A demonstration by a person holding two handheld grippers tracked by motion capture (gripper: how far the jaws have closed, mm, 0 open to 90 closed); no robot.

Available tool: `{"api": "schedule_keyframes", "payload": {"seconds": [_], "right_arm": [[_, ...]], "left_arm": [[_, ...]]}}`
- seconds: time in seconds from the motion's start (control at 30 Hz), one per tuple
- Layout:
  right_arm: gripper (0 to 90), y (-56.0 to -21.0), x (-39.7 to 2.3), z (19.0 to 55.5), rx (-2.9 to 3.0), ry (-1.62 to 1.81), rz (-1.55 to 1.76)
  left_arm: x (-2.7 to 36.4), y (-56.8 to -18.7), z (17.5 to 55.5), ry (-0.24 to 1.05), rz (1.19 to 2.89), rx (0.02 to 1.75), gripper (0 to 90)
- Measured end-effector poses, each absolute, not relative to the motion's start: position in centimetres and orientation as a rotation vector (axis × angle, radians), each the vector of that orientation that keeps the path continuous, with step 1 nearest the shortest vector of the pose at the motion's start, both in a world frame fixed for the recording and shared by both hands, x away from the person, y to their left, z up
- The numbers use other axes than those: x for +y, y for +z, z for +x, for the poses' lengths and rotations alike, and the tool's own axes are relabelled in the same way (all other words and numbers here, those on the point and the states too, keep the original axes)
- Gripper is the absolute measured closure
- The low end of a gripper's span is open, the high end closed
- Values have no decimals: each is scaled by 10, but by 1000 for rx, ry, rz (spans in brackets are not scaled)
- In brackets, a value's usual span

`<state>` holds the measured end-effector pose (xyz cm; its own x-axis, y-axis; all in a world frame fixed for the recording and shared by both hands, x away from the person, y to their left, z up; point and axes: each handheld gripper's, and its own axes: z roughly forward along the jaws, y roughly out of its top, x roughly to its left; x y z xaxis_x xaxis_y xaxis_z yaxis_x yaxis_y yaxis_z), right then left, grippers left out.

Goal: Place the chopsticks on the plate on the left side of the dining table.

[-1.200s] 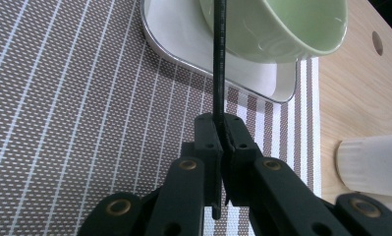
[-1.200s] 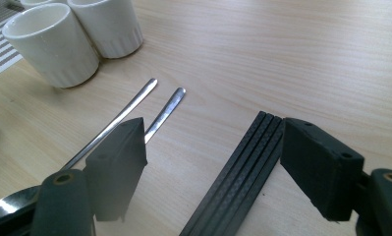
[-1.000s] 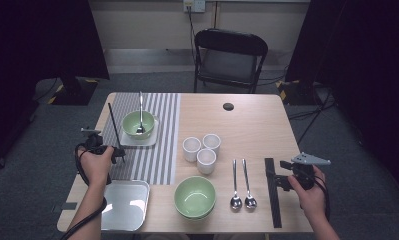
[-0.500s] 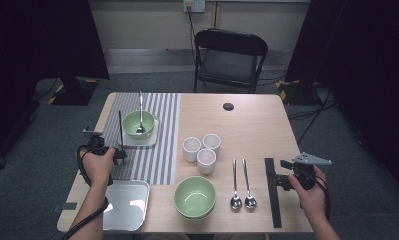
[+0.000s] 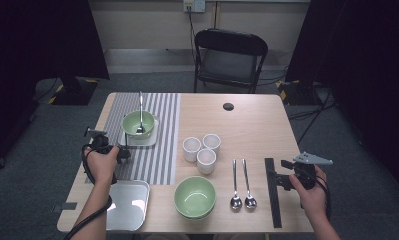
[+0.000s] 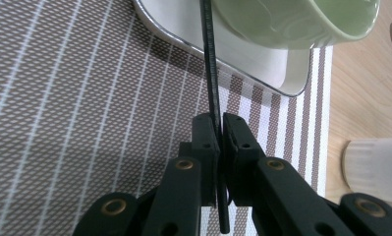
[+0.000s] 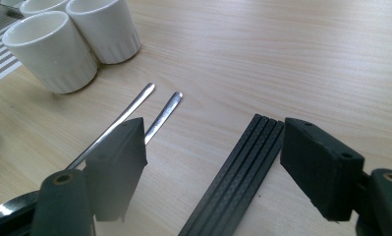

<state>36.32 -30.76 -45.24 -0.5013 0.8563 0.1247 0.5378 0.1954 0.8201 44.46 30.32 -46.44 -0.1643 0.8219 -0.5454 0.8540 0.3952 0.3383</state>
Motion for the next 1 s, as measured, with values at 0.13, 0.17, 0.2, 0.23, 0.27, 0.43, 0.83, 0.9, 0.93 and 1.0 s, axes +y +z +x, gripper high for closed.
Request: {"api": "schedule_keyframes", "payload": {"seconds": [0.13, 0.17, 0.2, 0.23, 0.27, 0.43, 0.83, 0.9, 0.93, 1.0], "right_arm": [[248, -452, -308, 364, 2115, 1226, 1307], [249, -452, -308, 363, 2114, 1225, 1314], [249, -452, -309, 363, 2113, 1224, 1312], [249, -452, -309, 363, 2113, 1225, 1313], [249, -452, -309, 363, 2111, 1230, 1314], [248, -452, -310, 363, 2110, 1231, 1317], [249, -451, -313, 363, 2096, 1252, 1329], [249, -450, -313, 363, 2092, 1273, 1340], [249, -450, -313, 363, 2092, 1271, 1339], [249, -450, -312, 363, 2092, 1273, 1339]], "left_arm": [[299, -466, 448, -61, 1431, 1978, 843], [296, -466, 449, -50, 1388, 1987, 840], [298, -466, 448, -53, 1428, 1978, 836], [296, -466, 449, -61, 1436, 1979, 834], [296, -466, 450, -66, 1437, 1973, 831], [293, -467, 452, -65, 1441, 1972, 821], [286, -469, 456, -77, 1439, 1973, 809], [285, -469, 456, -82, 1447, 1967, 807], [285, -470, 456, -85, 1451, 1958, 806], [284, -469, 456, -86, 1453, 1964, 805]]}}
